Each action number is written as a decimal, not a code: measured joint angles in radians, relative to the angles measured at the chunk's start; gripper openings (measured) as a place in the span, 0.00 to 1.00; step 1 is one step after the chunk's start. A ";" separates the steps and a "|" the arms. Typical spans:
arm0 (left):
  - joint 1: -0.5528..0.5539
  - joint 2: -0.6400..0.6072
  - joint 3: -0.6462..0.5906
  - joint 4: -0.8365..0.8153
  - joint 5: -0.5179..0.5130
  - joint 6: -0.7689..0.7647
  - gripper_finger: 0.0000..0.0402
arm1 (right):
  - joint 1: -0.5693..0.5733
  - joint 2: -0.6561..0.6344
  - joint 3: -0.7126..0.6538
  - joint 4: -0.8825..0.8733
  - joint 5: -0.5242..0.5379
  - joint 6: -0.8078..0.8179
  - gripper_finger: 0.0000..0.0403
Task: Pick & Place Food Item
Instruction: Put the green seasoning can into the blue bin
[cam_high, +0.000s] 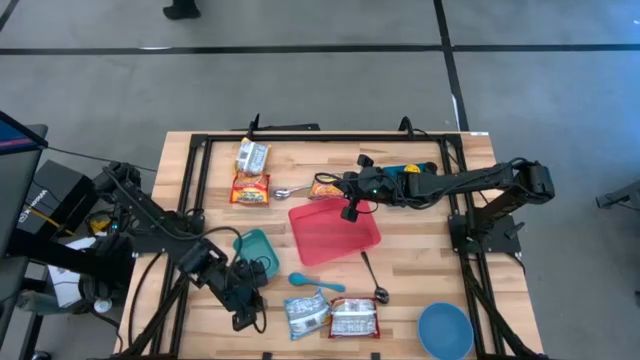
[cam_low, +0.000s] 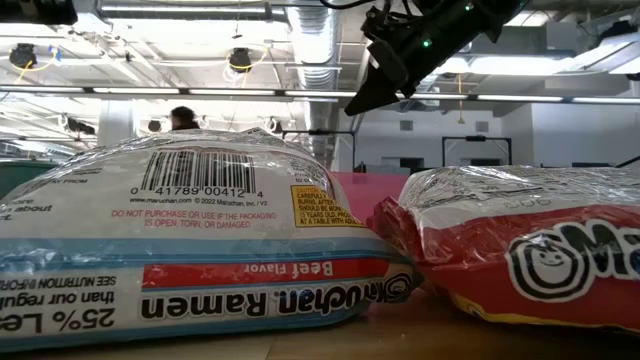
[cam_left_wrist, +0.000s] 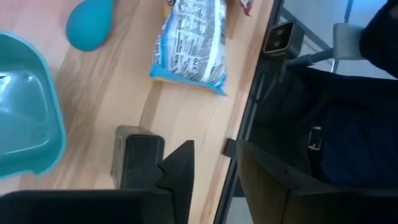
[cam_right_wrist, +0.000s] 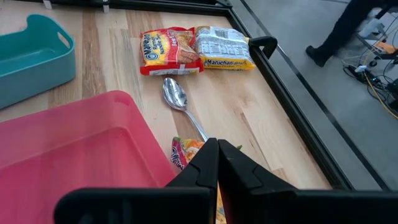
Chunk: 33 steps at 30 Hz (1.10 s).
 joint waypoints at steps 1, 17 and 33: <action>0.000 0.000 0.000 0.000 0.000 0.000 0.26 | 0.000 0.000 0.000 0.000 0.000 0.000 0.00; -0.028 0.032 0.105 0.005 -0.036 0.106 0.12 | 0.000 0.000 0.000 -0.001 0.000 0.000 0.00; -0.003 0.113 0.105 -0.201 0.041 0.036 0.12 | 0.000 0.000 0.000 -0.003 0.000 0.000 0.00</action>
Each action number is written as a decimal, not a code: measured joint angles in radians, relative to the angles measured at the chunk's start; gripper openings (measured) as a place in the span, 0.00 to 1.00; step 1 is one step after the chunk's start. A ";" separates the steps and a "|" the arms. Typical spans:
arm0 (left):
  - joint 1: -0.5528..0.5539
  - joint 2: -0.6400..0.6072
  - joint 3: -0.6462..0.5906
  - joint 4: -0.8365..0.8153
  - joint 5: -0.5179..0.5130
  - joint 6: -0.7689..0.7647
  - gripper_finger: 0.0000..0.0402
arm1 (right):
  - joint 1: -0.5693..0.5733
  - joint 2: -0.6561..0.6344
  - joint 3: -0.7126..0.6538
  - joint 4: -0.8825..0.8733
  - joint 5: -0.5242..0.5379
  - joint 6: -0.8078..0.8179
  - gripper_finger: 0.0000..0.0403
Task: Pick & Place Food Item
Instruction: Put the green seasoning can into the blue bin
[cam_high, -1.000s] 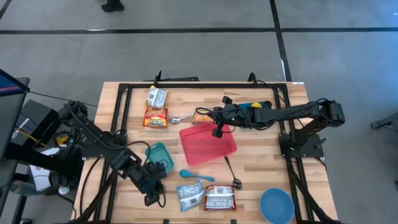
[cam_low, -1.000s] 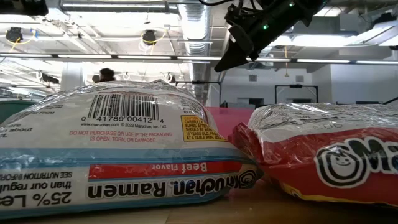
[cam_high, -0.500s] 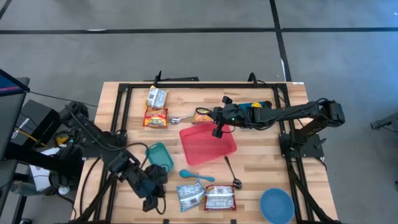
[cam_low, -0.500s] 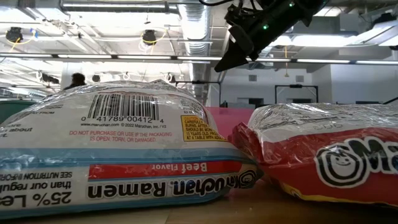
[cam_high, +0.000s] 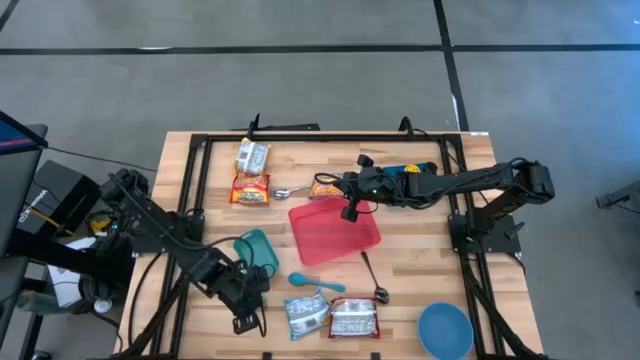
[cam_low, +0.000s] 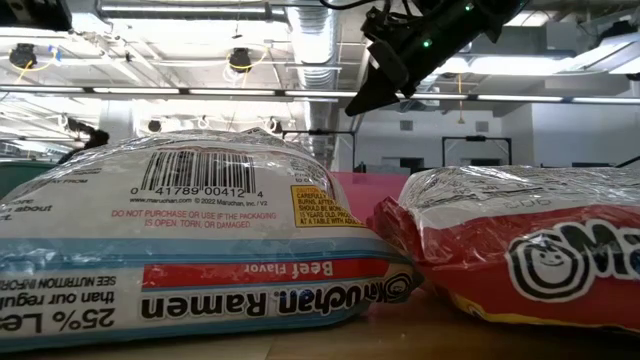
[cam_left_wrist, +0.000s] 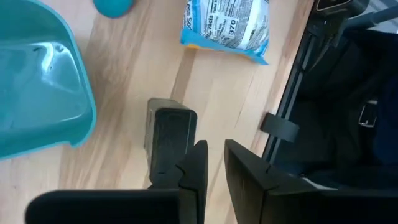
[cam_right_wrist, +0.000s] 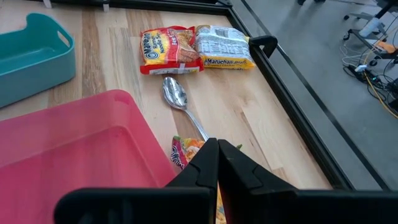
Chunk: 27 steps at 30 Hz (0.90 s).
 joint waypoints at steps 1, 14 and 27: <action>0.000 0.000 0.000 0.000 0.000 -0.012 0.12 | 0.000 0.000 0.000 0.000 0.000 0.000 0.00; 0.000 0.000 0.000 -0.014 0.010 -0.017 0.20 | 0.000 0.000 0.000 0.000 0.000 0.000 0.00; 0.000 0.000 -0.064 -0.023 0.001 -0.015 0.54 | 0.000 0.000 0.000 0.000 0.000 0.000 0.00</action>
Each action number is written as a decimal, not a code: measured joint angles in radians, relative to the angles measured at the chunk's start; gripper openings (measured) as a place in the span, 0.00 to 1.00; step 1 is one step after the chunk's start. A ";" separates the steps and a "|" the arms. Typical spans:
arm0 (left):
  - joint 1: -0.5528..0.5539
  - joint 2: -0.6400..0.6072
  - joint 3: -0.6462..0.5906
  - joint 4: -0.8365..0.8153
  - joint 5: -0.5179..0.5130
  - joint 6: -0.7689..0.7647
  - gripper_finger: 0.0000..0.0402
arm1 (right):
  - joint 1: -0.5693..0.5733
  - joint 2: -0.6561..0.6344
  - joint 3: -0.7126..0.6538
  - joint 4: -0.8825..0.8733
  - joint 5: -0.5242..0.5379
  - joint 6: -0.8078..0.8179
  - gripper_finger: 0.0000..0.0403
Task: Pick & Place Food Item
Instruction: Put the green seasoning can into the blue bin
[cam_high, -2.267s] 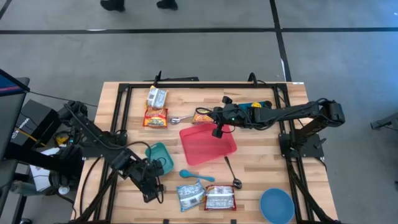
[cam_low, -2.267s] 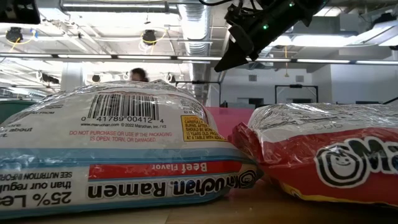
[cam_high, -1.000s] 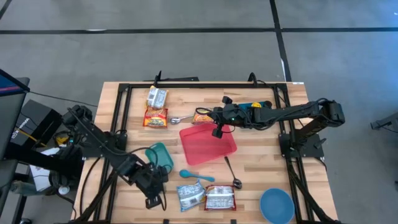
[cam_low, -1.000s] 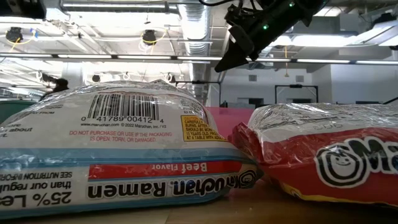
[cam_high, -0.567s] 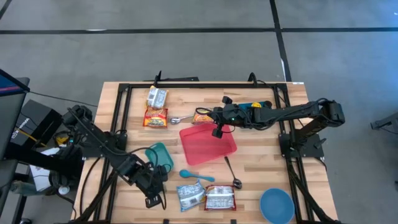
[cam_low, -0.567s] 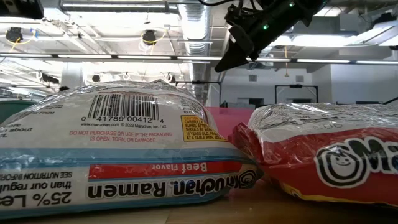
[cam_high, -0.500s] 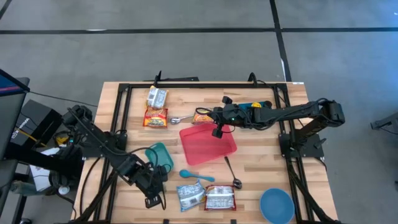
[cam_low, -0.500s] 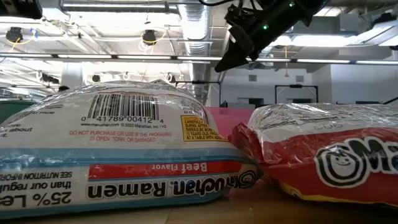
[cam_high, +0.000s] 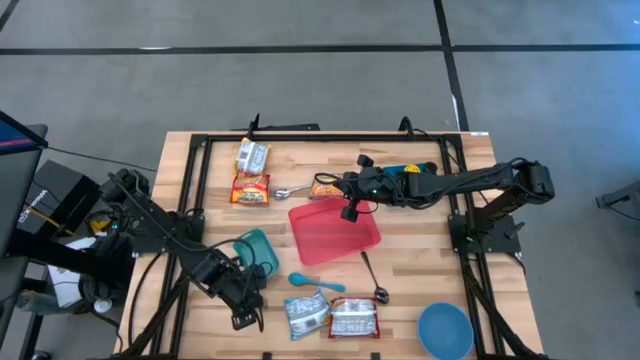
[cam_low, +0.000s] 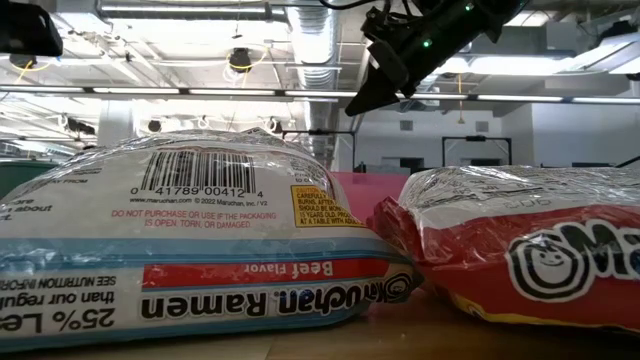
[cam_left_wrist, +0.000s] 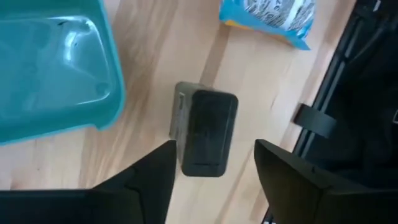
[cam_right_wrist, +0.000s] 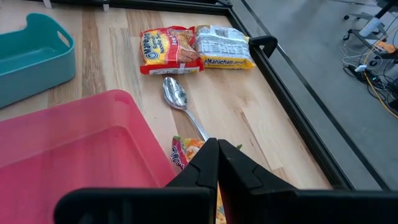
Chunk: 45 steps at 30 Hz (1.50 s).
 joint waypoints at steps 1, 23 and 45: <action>0.000 0.000 0.000 -0.004 -0.006 0.000 0.55 | 0.000 0.000 0.000 0.000 0.000 0.000 0.00; 0.000 -0.001 -0.077 0.070 -0.022 0.000 0.61 | 0.000 0.000 0.000 0.000 0.000 0.000 0.00; -0.005 0.010 -0.131 0.174 0.010 0.000 0.55 | -0.004 0.000 0.000 0.000 0.000 0.026 0.00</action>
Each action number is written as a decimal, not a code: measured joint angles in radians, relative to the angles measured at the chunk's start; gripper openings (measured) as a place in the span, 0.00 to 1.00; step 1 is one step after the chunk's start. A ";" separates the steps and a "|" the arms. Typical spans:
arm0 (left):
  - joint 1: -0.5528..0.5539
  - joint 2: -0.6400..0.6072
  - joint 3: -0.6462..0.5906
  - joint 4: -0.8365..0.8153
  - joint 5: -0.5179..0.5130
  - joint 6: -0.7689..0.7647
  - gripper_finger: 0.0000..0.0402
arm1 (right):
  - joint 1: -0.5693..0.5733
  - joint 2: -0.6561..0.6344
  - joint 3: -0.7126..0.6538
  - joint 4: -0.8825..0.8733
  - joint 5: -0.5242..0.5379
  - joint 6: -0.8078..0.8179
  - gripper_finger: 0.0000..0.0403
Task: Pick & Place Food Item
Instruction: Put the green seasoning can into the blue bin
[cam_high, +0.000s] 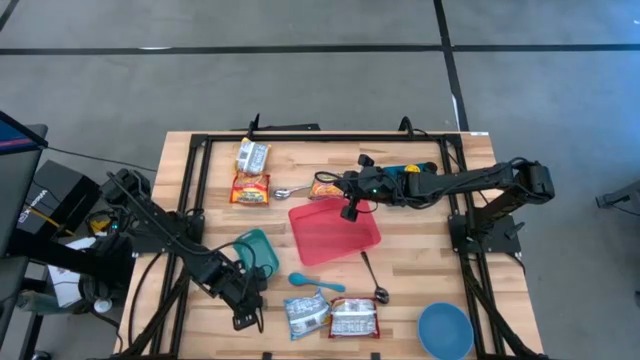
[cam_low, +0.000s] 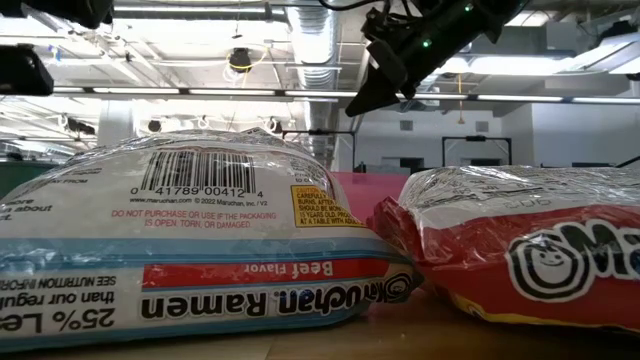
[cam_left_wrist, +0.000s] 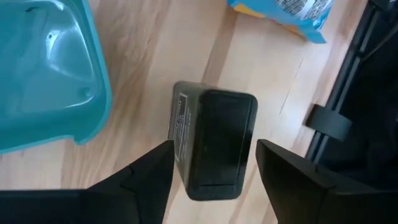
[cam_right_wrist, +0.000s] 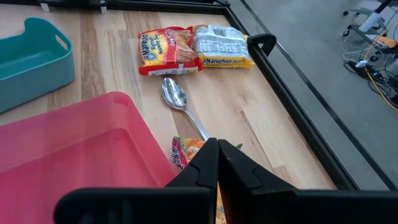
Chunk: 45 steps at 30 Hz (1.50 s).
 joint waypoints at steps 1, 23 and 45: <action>0.000 0.009 0.000 -0.002 0.001 0.004 0.55 | 0.000 0.000 0.000 0.000 0.000 0.000 0.00; 0.009 0.094 0.000 -0.002 0.001 0.114 0.41 | 0.000 0.000 0.000 -0.002 0.000 0.000 0.00; 0.009 0.093 0.000 -0.002 -0.007 0.129 0.31 | 0.000 0.000 0.000 -0.023 0.000 0.000 0.00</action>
